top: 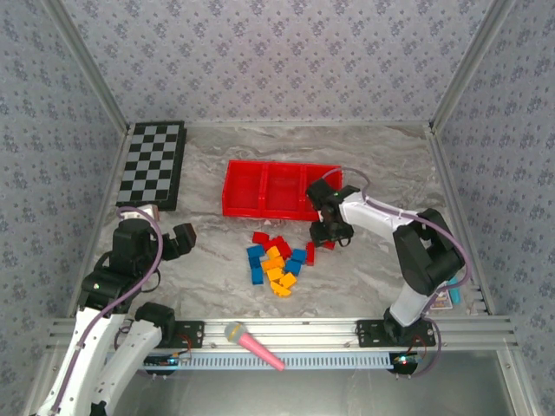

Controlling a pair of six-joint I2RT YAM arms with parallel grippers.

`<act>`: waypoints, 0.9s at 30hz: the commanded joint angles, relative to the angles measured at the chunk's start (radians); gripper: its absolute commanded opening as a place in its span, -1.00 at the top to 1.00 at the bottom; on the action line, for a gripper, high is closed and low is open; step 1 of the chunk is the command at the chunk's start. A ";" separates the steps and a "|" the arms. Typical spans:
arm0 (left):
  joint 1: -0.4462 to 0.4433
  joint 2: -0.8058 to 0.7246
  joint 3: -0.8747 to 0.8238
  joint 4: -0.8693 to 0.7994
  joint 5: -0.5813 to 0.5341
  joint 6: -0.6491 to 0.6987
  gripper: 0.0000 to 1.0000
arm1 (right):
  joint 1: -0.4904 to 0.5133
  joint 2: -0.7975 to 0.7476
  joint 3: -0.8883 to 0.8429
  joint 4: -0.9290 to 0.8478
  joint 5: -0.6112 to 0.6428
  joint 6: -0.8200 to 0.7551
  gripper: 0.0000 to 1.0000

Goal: Sort the legos into containers by color
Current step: Rotate the lego at the center of the table.

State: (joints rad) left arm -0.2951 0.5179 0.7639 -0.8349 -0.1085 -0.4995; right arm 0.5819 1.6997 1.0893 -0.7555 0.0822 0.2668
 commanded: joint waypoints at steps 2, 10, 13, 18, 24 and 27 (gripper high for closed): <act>-0.008 -0.004 0.001 0.007 -0.006 -0.011 -0.99 | -0.011 0.049 0.041 -0.044 -0.033 -0.064 -0.19; -0.015 -0.003 -0.002 0.008 -0.012 -0.014 -0.99 | -0.024 0.069 0.032 -0.031 -0.065 -0.078 -0.18; -0.016 -0.001 -0.003 0.008 -0.013 -0.014 -0.99 | -0.067 0.079 0.014 -0.031 -0.072 -0.017 -0.02; -0.019 0.001 -0.003 0.009 -0.014 -0.015 -1.00 | -0.159 -0.018 -0.077 0.011 -0.102 0.062 0.16; -0.020 0.009 -0.003 0.012 -0.011 -0.017 -1.00 | -0.173 -0.108 -0.114 0.005 -0.102 0.077 0.12; -0.021 0.011 -0.005 0.011 -0.010 -0.017 -0.99 | -0.169 -0.135 -0.117 0.005 -0.095 0.084 -0.10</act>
State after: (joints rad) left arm -0.3103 0.5201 0.7624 -0.8349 -0.1093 -0.5072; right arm 0.4080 1.6054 0.9775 -0.7288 -0.0299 0.3264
